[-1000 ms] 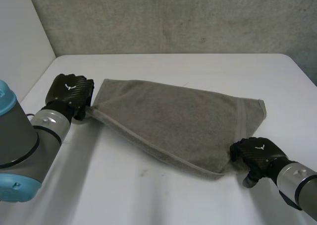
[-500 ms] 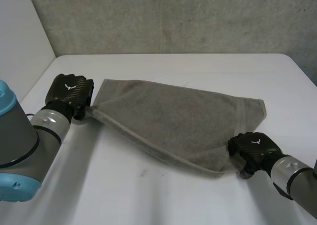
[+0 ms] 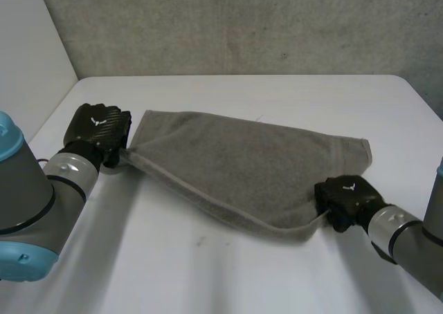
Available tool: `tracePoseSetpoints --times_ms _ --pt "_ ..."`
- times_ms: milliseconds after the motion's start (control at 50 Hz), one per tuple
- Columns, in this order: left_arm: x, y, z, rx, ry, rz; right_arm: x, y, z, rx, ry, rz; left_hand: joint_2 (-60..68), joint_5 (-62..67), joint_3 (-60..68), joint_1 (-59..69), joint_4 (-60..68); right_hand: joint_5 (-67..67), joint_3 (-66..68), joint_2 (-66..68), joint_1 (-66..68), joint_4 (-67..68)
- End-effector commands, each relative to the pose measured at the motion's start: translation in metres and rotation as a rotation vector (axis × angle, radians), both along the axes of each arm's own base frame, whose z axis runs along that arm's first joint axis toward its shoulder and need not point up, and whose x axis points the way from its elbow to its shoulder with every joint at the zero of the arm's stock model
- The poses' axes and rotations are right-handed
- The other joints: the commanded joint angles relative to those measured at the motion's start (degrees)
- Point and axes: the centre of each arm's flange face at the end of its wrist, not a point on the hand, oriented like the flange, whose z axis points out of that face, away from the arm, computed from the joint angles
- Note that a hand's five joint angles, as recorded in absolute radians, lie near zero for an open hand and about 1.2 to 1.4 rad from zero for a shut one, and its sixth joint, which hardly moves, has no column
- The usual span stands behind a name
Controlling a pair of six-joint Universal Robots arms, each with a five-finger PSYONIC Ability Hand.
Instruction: Fold the towel.
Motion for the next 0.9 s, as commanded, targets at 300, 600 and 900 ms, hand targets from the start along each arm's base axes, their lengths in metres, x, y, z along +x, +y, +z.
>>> tracePoseSetpoints --times_ms 300,600,900 --pt "0.007 0.02 0.03 0.015 -0.014 0.0 -0.04 -0.013 0.188 -0.282 -0.115 -0.091 10.22 10.68 10.29 11.3 10.13 3.21 3.68 4.19 3.89 3.26" --pt "0.025 0.079 0.108 0.017 -0.099 -0.025 -0.065 0.018 0.282 -0.44 0.125 -0.11 10.22 10.68 10.29 11.3 10.13 3.21 3.68 4.19 3.89 3.26" --pt "0.006 0.04 0.077 0.132 -0.227 -0.061 -0.06 -0.032 0.221 -0.222 0.163 -0.053 10.22 10.68 10.29 11.3 10.13 3.21 3.68 4.19 3.89 3.26"
